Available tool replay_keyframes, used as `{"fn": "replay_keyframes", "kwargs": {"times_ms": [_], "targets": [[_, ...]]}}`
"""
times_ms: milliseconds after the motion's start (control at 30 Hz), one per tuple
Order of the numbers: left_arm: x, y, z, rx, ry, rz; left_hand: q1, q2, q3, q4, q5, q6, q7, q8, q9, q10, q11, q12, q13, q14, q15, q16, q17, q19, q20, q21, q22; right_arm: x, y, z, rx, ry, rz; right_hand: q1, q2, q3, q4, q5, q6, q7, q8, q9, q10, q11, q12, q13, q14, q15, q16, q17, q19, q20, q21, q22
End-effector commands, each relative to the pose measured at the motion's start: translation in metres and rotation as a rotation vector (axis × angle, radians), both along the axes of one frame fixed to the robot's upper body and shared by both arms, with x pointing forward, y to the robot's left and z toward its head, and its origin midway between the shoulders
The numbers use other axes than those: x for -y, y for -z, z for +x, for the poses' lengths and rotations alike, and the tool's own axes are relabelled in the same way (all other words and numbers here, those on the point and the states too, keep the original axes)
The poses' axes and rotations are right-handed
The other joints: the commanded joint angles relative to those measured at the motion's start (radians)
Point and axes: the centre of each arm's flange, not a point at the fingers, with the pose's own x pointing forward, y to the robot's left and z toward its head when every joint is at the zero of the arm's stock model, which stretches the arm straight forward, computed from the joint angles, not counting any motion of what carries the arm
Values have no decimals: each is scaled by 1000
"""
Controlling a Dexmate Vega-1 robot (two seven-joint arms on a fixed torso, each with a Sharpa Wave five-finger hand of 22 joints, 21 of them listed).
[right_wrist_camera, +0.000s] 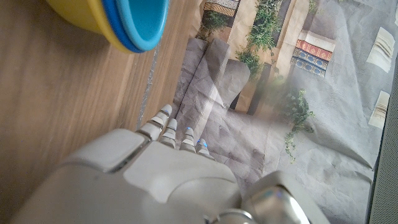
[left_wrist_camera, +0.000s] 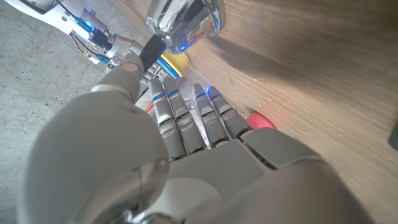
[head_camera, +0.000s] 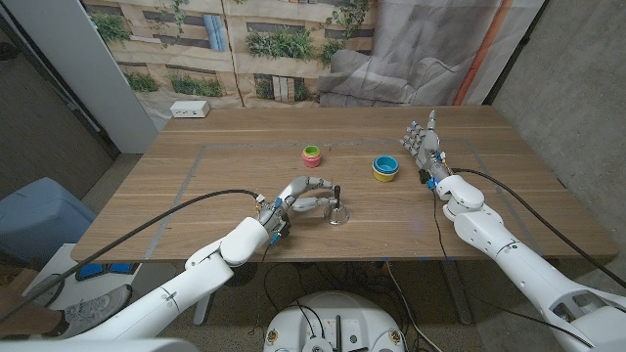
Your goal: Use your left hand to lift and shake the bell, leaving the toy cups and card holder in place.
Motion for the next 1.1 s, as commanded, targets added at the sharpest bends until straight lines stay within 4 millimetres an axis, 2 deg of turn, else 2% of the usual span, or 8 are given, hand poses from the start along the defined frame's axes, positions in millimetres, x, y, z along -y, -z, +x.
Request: {"fn": "replay_keyframes", "kwargs": {"times_ms": [33,133,167,233,433,500,700,1100], "targets": [[8,2,1,0,4,2,1,17,-7,0,-3,24,-8,-6,3,34,-2,1,3,-3,-125,2,3,10,0,-4,3,0,0,0,0,1,0,3,97,-6,-1,7,-10,0,6,3,-8,-4,5,2,-3,-3,3,5,6,0,5,3],[10,2,0,6,3,-4,2,23,-14,-2,-3,59,-8,-6,4,68,-8,2,3,3,-128,5,2,16,0,-2,3,0,0,0,0,1,0,3,97,-6,-1,7,-10,1,6,3,-8,-4,5,2,-3,-2,3,5,6,0,5,3],[10,2,0,8,4,-3,3,24,-17,-3,-3,69,-12,-7,4,78,1,2,3,6,-131,6,2,17,-1,-2,3,0,0,0,0,1,0,3,97,-6,-1,7,-10,0,6,3,-8,-4,5,2,-3,-1,4,5,6,0,5,3],[10,1,0,16,0,-8,8,29,-20,-5,-3,86,-9,-9,4,108,-6,5,4,6,-134,6,1,20,-4,-2,3,0,0,0,0,1,0,3,97,-6,-1,7,-10,1,6,3,-9,-5,5,2,-3,-2,3,5,6,1,5,3],[7,0,-1,23,-12,-8,14,37,-22,-6,-3,110,-6,-10,5,125,-7,2,4,10,-141,6,1,31,-6,1,4,0,0,0,0,1,0,3,97,-6,-1,7,-9,1,6,3,-9,-4,5,2,-3,-2,3,5,6,0,5,3],[6,1,-1,25,-20,-11,14,43,-24,-4,-3,123,-18,-11,5,135,-10,0,4,10,-141,6,1,31,-4,1,4,0,0,0,0,1,0,3,97,-6,-1,7,-10,1,6,3,-8,-4,5,2,-3,-2,3,5,5,0,5,3],[4,1,-1,38,-37,-15,16,63,-30,-3,-4,171,-31,-10,7,180,-18,2,5,13,-142,5,1,38,0,1,4,0,0,0,0,1,0,3,97,-6,-1,7,-10,1,6,3,-8,-4,5,2,-3,-2,3,5,5,-1,5,3],[5,-2,-4,77,-60,-28,41,97,-35,-9,-3,235,-35,-13,9,271,-30,8,7,35,-136,10,3,58,-12,5,4,0,0,0,0,1,0,3,97,-6,-1,7,-10,0,6,3,-9,-4,4,2,-3,-1,4,5,6,0,5,3]]}}
